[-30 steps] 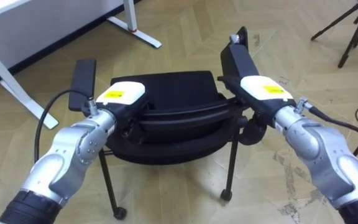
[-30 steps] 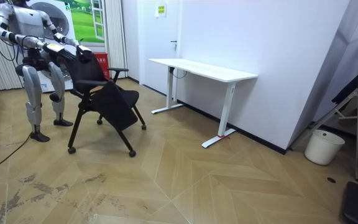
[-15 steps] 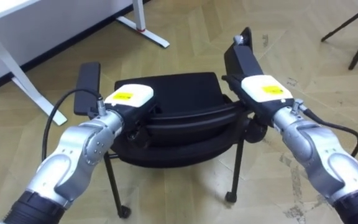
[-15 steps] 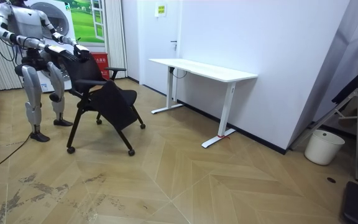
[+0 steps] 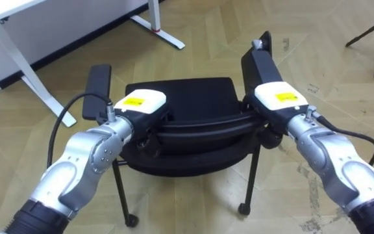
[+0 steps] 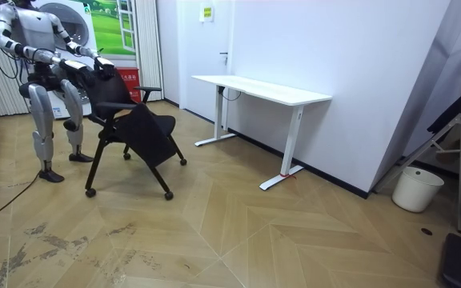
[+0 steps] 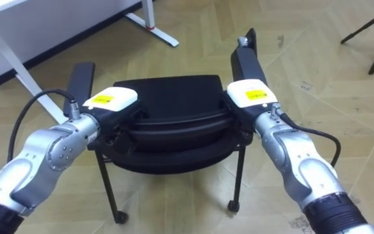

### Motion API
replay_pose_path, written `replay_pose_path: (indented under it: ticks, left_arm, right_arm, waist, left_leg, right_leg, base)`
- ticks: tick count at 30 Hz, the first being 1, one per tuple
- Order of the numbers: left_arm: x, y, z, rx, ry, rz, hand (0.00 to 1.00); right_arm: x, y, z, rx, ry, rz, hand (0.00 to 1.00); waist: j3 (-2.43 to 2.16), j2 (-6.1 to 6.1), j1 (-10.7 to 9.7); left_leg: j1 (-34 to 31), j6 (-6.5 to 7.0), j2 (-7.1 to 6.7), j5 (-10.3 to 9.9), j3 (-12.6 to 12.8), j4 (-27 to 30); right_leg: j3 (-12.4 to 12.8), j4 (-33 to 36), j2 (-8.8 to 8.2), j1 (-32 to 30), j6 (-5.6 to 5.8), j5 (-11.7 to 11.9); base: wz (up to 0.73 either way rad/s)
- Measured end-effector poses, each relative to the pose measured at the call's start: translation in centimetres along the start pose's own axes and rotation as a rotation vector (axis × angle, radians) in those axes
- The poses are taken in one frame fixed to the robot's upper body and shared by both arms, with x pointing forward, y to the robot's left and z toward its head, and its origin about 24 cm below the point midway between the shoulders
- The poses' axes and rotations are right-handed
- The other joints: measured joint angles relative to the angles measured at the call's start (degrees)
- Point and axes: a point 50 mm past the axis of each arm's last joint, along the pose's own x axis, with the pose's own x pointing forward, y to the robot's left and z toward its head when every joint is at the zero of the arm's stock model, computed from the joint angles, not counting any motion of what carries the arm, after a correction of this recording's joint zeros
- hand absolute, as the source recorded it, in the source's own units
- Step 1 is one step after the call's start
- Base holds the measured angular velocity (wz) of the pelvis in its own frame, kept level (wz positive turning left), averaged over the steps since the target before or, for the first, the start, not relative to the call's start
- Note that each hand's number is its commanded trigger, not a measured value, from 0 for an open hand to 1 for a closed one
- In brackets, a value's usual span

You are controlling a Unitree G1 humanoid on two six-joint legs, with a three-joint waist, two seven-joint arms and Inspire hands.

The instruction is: Push chair

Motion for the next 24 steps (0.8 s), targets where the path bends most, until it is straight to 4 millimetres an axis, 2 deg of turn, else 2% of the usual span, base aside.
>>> replay_pose_path:
  ticks: [7, 24]
  left_arm:
    - [-0.21, 0.12, -0.32, 0.019, 0.002, -0.004, 1.00]
    - [-0.36, 0.27, -0.50, 0.033, 0.000, -0.006, 1.00]
  right_arm:
    - [-0.51, 0.65, 0.37, -0.065, -0.046, -0.032, 1.00]
    - [-0.86, 1.00, 0.44, -0.062, -0.064, -0.050, 1.00]
  waist:
    - [0.04, -0.18, 0.2]
    - [0.12, -0.52, 0.2]
  left_leg:
    - [0.0, 0.00, -0.04, 0.0, -0.2, -0.1]
    - [-0.5, 0.00, -0.09, 0.0, -0.1, 0.5]
  right_leg:
    - [-0.1, 0.0, -0.04, 0.1, 0.00, 0.0]
    - [-0.3, -0.1, -0.12, 0.0, 0.00, 0.0]
  base:
    - [0.01]
    - [0.00]
